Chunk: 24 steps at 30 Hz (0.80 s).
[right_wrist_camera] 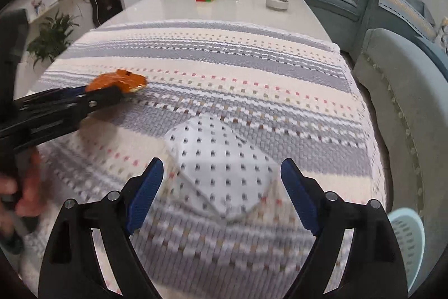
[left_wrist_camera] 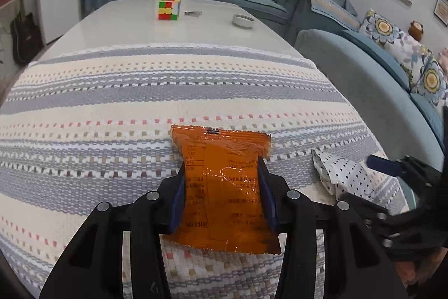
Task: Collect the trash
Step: 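Grasp the orange snack packet with the left tool while the right tool grasps the polka-dot tissue, then carry the snack packet and tissue over the basket and release both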
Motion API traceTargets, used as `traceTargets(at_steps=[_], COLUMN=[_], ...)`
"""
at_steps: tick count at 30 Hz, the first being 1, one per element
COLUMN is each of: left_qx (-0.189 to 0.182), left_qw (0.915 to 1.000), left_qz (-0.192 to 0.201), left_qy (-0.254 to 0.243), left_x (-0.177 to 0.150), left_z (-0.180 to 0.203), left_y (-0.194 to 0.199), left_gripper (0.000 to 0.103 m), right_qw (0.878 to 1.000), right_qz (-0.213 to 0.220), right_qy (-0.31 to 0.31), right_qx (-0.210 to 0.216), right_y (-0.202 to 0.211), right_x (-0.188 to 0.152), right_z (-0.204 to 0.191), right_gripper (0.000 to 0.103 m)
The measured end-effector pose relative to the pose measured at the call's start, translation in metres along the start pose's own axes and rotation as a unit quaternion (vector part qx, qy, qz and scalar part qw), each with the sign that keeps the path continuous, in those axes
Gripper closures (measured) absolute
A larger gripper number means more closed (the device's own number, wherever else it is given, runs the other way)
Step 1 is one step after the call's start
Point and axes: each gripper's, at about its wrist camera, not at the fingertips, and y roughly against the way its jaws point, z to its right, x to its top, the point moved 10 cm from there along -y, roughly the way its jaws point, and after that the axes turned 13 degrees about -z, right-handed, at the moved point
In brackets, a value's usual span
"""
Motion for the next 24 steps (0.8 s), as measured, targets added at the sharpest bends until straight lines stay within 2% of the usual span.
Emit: traceTargets(at_steps=[2, 3, 4, 5, 8, 11, 17, 21, 24], left_qx=[-0.001, 0.001, 0.002, 0.003, 0.010, -0.013, -0.034, -0.055, -0.066], left_qw=[1.0000, 1.0000, 1.0000, 1.0000, 0.9998, 0.9991, 0.9946, 0.9867, 0.9814], left_qz=[0.000, 0.000, 0.001, 0.002, 0.010, 0.028, 0.059, 0.084, 0.090], left_qy=[-0.001, -0.002, -0.004, -0.006, -0.017, -0.030, -0.079, -0.129, -0.156], left_x=[0.000, 0.000, -0.001, -0.002, -0.001, 0.000, 0.014, 0.028, 0.031], left_z=[0.000, 0.000, 0.001, 0.001, 0.007, 0.022, 0.083, 0.155, 0.205], left_y=[0.000, -0.001, 0.000, 0.001, 0.003, 0.010, 0.050, 0.088, 0.103], left_gripper=[0.060, 0.060, 0.060, 0.060, 0.060, 0.060, 0.060, 0.060, 0.060], right_qw=[1.000, 1.000, 1.000, 1.000, 0.999, 0.999, 0.992, 0.979, 0.966], right_qz=[-0.008, -0.012, -0.010, -0.005, 0.007, 0.024, 0.083, 0.111, 0.113], right_qy=[-0.004, -0.005, -0.006, -0.006, -0.018, -0.044, -0.095, -0.163, -0.224], right_qx=[-0.018, -0.024, -0.029, -0.028, -0.027, -0.005, -0.024, -0.044, -0.065], right_y=[-0.009, -0.012, -0.011, -0.010, -0.005, 0.011, 0.093, 0.155, 0.182], right_x=[0.002, 0.001, 0.002, 0.002, 0.001, -0.002, -0.017, -0.052, -0.080], right_z=[0.002, 0.003, 0.004, 0.004, 0.009, 0.017, 0.060, 0.114, 0.161], right_gripper=[0.022, 0.031, 0.034, 0.045, 0.062, 0.072, 0.072, 0.072, 0.072])
